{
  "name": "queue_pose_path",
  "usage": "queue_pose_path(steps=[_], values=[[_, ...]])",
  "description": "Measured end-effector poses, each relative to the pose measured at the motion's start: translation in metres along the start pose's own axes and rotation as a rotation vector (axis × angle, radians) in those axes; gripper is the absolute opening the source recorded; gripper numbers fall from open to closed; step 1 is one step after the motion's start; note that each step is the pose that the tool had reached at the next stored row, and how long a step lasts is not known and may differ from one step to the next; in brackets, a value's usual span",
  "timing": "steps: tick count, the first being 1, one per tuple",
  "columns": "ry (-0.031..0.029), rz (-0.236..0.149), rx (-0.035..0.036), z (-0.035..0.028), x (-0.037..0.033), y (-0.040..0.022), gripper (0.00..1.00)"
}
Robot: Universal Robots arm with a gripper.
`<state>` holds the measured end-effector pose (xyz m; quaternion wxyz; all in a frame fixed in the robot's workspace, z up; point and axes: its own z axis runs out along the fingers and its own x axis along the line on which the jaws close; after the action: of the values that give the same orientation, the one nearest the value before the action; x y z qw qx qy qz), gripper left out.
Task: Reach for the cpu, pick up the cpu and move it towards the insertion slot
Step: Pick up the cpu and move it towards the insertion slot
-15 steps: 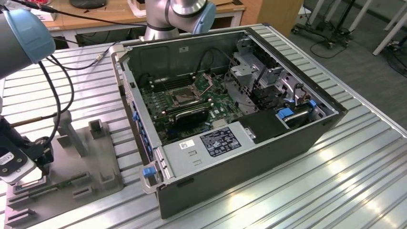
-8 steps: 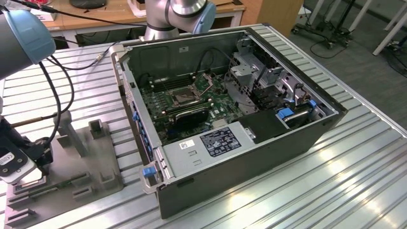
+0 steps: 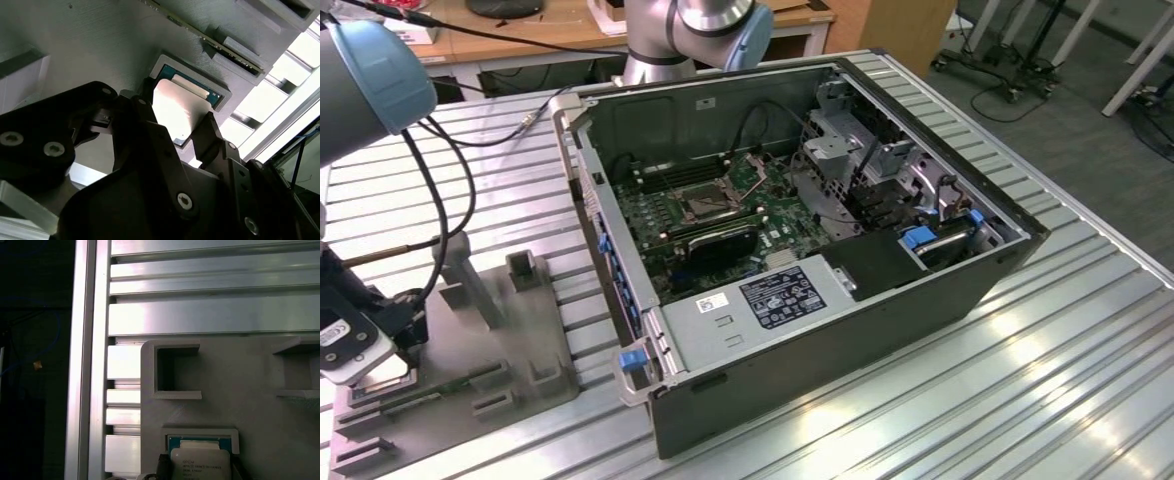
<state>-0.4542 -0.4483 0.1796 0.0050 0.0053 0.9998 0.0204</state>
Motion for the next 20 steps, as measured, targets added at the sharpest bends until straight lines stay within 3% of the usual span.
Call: queue_pose_path(steps=[14, 20], values=[[-0.0002, 0.000, -0.0001, -0.0002, -0.0001, 0.0000, 0.55], [0.0000, 0.000, 0.0000, -0.0040, -0.0001, 0.0001, 0.55]])
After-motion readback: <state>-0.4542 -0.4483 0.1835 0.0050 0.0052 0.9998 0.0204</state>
